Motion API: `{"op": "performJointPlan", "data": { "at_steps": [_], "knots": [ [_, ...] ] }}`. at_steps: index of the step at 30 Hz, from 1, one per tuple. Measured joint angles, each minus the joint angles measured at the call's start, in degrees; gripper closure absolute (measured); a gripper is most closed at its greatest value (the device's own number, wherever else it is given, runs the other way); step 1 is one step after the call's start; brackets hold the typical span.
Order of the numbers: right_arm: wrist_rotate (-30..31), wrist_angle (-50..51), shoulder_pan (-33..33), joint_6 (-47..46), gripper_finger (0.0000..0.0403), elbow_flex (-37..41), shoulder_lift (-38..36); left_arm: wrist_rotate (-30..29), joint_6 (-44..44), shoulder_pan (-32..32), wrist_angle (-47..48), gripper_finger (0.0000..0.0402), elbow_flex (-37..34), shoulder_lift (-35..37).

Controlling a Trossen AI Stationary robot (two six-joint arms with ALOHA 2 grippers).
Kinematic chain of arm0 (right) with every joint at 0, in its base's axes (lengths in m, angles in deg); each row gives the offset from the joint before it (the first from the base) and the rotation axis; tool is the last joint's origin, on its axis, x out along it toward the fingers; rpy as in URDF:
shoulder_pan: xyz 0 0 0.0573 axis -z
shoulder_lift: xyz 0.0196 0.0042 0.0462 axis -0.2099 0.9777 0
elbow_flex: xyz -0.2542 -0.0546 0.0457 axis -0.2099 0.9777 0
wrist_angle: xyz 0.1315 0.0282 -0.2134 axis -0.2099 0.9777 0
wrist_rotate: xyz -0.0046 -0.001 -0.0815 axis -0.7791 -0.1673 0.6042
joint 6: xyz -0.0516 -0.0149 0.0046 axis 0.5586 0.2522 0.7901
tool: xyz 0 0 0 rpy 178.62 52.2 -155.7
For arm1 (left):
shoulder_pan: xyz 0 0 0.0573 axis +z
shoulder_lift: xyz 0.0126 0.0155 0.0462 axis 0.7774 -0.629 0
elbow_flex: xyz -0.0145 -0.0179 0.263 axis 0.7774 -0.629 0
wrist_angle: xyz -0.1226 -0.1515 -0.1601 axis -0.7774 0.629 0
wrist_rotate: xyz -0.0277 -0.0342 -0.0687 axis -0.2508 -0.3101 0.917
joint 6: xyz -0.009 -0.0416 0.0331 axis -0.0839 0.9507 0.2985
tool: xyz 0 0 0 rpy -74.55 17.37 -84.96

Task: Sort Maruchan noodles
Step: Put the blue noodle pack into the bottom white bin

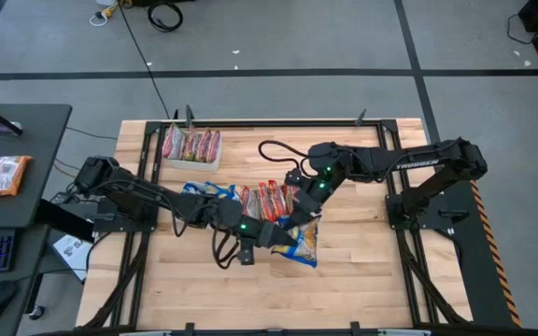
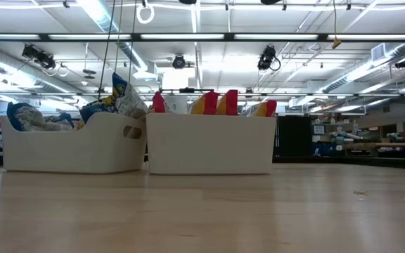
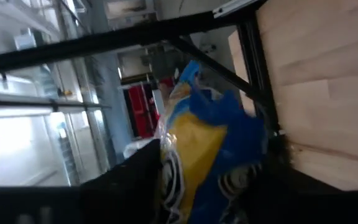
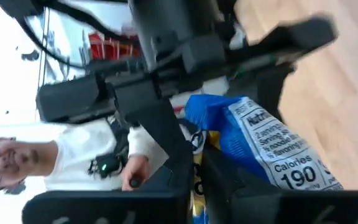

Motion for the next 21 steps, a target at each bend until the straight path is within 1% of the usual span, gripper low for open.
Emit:
{"op": "performJointPlan", "data": {
  "at_steps": [2, 4, 7, 10, 14, 16, 18, 21],
  "knots": [
    [2.3, -0.3, -0.2, 1.1, 0.0358, 0.0, 0.0, -1.6, 2.8, -0.5, -0.3, 0.0242, 0.0, 0.0],
    [3.6, -0.9, -0.1, 2.4, 0.0346, 0.0, 0.0, -4.5, 7.4, -1.1, -0.5, 0.0280, 0.0, 0.0],
    [5.0, -1.5, 0.4, 4.6, 0.0327, 0.0, -0.7, -11.0, 12.8, -2.1, -0.5, 0.0330, 0.0, 0.0],
    [5.9, -1.4, 2.0, 6.7, 0.0309, 0.0, -3.0, -18.3, 14.6, -2.8, -0.4, 0.0362, 0.0, 0.0],
    [6.2, 0.0, 4.7, 10.5, 0.0289, 0.0, -7.7, -28.1, 15.1, -3.3, 1.6, 0.0370, 0.0, 0.3],
    [8.0, 1.7, 6.1, 13.7, 0.0282, 0.0, -10.7, -32.6, 16.6, -3.4, 4.2, 0.0367, 0.0, 1.0],
    [10.3, 3.5, 7.4, 17.7, 0.0276, 0.0, -13.4, -36.2, 21.6, -3.4, 9.8, 0.0367, 0.0, 2.4],
    [15.8, 5.1, 9.1, 24.9, 0.0270, 0.0, -17.5, -39.2, 33.9, -3.1, 19.7, 0.0371, 0.0, 4.8]
  ]
}}
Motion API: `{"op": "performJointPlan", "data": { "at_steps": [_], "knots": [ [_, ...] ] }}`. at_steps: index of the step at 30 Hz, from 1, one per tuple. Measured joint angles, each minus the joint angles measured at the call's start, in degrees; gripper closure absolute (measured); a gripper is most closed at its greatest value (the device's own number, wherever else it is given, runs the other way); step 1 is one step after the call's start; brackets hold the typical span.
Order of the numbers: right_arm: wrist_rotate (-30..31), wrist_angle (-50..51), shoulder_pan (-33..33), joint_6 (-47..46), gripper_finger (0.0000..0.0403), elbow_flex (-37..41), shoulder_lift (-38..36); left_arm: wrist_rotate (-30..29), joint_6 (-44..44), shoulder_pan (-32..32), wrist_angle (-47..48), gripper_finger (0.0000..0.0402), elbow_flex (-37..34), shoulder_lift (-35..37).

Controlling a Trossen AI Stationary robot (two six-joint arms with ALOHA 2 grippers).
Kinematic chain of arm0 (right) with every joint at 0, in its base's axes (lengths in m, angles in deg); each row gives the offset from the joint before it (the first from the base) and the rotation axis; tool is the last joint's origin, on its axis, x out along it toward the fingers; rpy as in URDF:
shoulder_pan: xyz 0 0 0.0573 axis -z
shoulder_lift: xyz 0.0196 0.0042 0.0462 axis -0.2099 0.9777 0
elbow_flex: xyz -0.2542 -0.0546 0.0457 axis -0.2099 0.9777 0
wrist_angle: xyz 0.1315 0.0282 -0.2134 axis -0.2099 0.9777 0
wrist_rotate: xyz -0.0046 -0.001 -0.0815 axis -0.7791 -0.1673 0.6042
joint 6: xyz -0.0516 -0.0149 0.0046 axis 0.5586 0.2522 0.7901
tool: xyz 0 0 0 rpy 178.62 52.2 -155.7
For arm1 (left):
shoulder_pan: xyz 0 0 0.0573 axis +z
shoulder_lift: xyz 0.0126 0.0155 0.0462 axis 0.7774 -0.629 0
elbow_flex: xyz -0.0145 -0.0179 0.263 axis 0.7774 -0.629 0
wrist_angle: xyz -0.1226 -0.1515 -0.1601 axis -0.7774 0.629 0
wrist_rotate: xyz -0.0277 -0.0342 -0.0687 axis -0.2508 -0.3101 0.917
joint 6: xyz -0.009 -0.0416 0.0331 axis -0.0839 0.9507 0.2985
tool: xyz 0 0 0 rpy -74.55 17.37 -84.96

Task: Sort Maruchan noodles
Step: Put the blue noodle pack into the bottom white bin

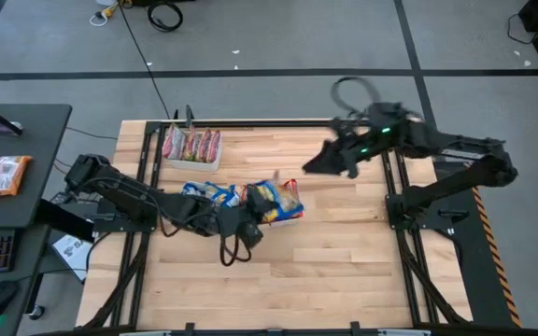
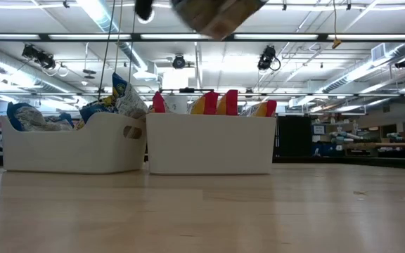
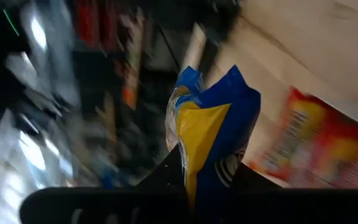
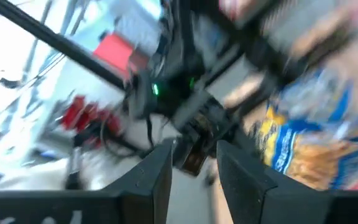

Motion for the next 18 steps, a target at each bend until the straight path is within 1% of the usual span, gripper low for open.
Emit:
{"op": "performJointPlan", "data": {
  "at_steps": [2, 5, 7, 9, 11, 12, 14, 16, 18],
  "knots": [
    [4.6, -0.2, 0.6, 5.1, 0.0268, 0.0, -2.5, -2.3, 10.6, 0.1, 7.1, 0.0372, 0.0, 1.9],
    [11.3, -0.7, 0.7, 11.5, 0.0266, 0.0, -5.6, -6.9, 30.2, 0.1, 19.4, 0.0370, 0.0, 4.9],
    [13.5, -0.8, 0.5, 14.4, 0.0265, 0.0, -7.5, -9.7, 45.7, 0.1, 28.6, 0.0369, 0.0, 7.4],
    [13.8, -0.8, 0.5, 16.1, 0.0265, 0.0, -9.1, -9.8, 64.0, 0.2, 41.7, 0.0369, 1.4, 10.0],
    [13.2, -0.4, 0.5, 16.4, 0.0265, 0.0, -10.3, -5.9, 83.8, 1.7, 55.0, 0.0371, 4.3, 11.9],
    [12.5, -0.2, 0.6, 16.4, 0.0265, 0.0, -10.8, -2.9, 92.7, 2.8, 61.3, 0.0372, 5.7, 12.6],
    [11.2, 0.6, 0.5, 16.3, 0.0265, 0.0, -11.6, 5.2, 108.1, 5.6, 73.1, 0.0373, 7.1, 13.8],
    [9.9, 1.5, 0.5, 16.6, 0.0265, 0.0, -12.0, 13.6, 119.6, 8.6, 79.6, 0.0372, 7.1, 14.8],
    [9.1, 3.1, 0.3, 17.9, 0.0265, 0.0, -12.1, 21.2, 126.8, 11.2, 83.0, 0.0369, 5.7, 15.7]
  ]
}}
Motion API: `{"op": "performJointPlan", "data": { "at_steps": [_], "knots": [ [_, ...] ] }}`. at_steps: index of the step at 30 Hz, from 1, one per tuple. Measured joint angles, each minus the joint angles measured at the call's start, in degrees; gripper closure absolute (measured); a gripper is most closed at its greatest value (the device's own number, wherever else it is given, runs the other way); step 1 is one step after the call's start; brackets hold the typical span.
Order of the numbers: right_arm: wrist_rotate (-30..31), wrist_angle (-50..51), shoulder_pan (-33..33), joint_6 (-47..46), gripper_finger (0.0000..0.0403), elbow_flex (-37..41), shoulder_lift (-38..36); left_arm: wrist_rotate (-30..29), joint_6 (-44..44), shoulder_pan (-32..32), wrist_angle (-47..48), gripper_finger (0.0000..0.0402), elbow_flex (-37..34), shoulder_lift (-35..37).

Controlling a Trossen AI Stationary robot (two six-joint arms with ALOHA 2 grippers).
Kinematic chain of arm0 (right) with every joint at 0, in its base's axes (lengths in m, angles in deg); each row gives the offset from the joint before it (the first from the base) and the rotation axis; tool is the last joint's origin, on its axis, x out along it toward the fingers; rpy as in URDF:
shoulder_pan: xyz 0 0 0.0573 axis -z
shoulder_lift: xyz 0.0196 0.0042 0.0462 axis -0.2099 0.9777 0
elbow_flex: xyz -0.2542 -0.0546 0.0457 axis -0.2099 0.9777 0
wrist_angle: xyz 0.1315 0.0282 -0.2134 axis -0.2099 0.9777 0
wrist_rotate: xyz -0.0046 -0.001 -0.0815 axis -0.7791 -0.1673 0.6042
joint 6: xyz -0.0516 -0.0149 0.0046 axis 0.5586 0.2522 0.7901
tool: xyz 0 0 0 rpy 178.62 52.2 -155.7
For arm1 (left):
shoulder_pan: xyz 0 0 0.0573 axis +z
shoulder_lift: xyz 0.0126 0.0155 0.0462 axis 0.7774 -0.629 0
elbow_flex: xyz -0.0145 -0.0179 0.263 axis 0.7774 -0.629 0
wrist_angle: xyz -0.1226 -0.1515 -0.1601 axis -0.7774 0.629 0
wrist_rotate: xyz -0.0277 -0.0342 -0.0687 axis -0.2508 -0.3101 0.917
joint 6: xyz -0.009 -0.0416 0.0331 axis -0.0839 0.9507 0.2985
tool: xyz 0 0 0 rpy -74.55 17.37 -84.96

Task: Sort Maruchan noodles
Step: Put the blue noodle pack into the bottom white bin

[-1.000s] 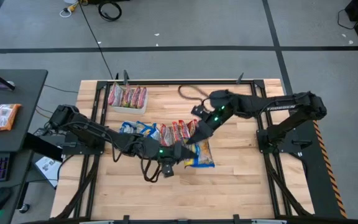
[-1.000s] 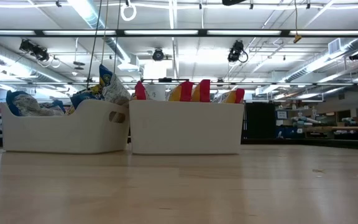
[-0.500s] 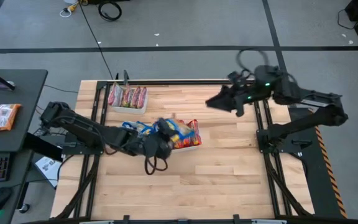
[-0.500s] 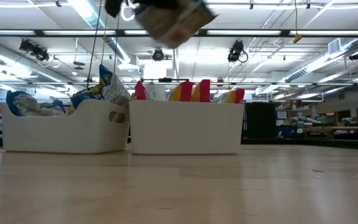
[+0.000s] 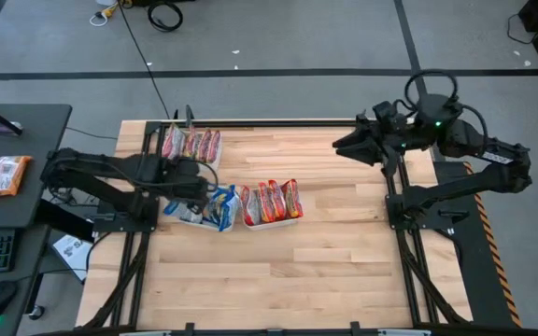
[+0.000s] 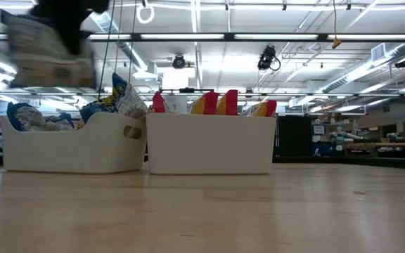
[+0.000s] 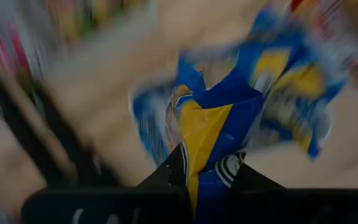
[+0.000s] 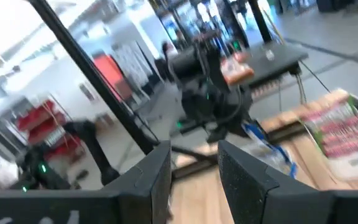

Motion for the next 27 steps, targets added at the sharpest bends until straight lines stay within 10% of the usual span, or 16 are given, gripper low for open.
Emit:
{"op": "performJointPlan", "data": {
  "at_steps": [22, 27],
  "knots": [
    [10.9, 22.6, -19.5, -0.6, 0.0266, 0.0, 1.0, 26.1, 5.1, 23.4, -30.1, 0.0366, -23.9, 0.2],
    [18.7, 25.0, -23.6, -2.7, 0.0266, 0.0, 1.0, 24.1, 6.7, 24.5, -37.2, 0.0366, -28.7, 0.2]
  ]
}}
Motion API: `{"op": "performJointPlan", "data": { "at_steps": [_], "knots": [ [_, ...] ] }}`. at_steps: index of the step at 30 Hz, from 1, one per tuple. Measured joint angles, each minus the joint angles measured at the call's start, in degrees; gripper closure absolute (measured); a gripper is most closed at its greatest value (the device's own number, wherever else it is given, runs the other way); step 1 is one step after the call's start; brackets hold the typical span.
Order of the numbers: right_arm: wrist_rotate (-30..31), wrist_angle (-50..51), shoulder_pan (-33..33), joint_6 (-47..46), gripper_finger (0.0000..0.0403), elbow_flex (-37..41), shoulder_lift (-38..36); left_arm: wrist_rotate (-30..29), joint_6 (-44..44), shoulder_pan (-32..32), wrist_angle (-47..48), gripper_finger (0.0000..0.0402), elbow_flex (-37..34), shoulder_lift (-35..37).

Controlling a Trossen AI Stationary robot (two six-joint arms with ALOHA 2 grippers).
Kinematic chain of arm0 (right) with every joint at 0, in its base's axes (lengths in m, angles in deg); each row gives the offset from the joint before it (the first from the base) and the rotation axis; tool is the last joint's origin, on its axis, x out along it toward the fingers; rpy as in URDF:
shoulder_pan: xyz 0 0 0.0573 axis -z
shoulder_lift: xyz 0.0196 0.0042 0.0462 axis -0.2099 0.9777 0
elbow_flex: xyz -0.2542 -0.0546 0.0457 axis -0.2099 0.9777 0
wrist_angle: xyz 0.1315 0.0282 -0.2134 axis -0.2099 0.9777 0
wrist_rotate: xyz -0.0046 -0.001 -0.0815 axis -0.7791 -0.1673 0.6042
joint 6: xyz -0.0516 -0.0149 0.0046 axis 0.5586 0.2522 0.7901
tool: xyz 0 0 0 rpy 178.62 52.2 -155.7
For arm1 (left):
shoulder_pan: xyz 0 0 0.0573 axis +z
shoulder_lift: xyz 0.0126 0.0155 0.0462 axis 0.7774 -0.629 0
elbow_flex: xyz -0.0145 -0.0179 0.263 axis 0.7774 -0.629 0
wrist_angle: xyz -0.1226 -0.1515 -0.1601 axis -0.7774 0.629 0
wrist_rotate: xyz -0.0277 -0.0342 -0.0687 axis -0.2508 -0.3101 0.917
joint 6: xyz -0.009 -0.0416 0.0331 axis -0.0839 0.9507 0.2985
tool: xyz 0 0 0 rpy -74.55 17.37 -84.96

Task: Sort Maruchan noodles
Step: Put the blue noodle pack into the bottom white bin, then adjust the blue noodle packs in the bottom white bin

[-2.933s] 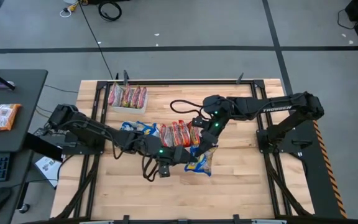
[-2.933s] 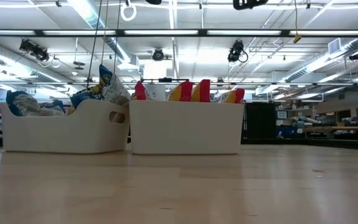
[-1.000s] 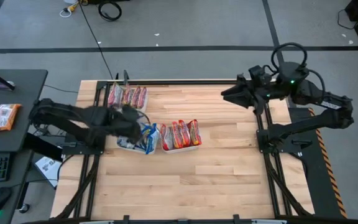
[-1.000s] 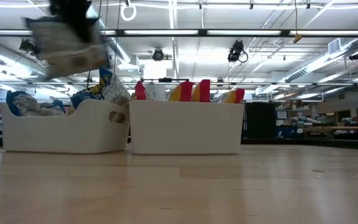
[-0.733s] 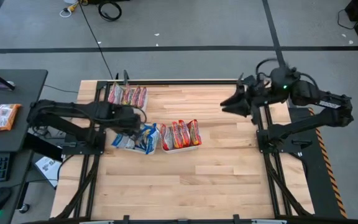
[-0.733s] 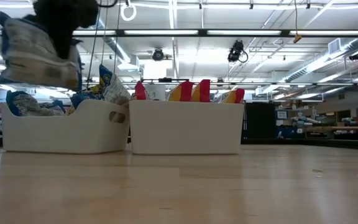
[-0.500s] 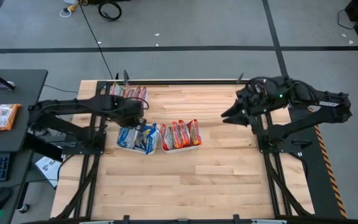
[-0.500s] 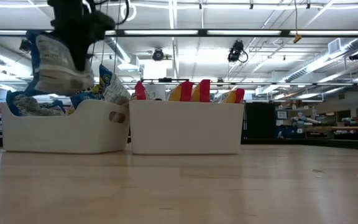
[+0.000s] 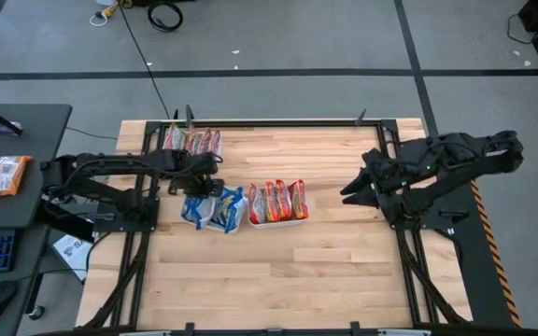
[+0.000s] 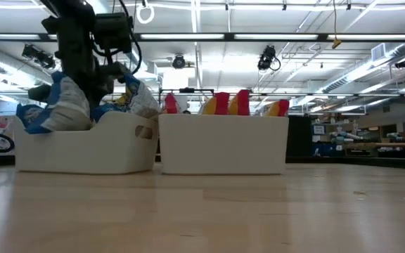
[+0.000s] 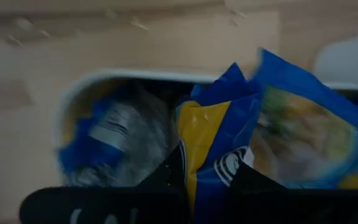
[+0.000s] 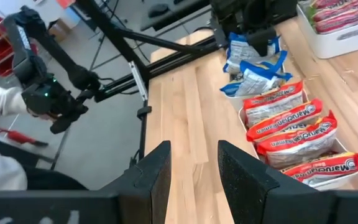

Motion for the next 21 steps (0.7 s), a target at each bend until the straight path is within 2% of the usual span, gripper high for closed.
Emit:
{"op": "performJointPlan", "data": {
  "at_steps": [5, 9, 14, 17, 21],
  "knots": [
    [3.3, 0.0, -1.9, -1.4, 0.0266, 0.0, 0.0, -5.7, -4.2, 0.6, 0.9, 0.0351, 0.1, 0.0],
    [4.2, -0.1, -2.2, -2.6, 0.0266, 0.0, 0.0, -9.3, -8.3, 2.3, 2.1, 0.0315, 2.1, 0.0],
    [4.2, -1.2, -2.2, -5.2, 0.0266, 0.0, 0.4, -17.4, -13.1, 3.7, 2.9, 0.0280, 6.6, 1.4],
    [4.2, -2.0, -2.5, -6.7, 0.0266, 0.0, 0.8, -18.7, -15.6, 3.8, 2.7, 0.0290, 8.1, 1.6],
    [4.2, -3.2, -3.9, -7.4, 0.0266, 0.0, 2.1, -20.2, -14.5, 3.1, 2.0, 0.0357, 6.7, 1.6]
  ]
}}
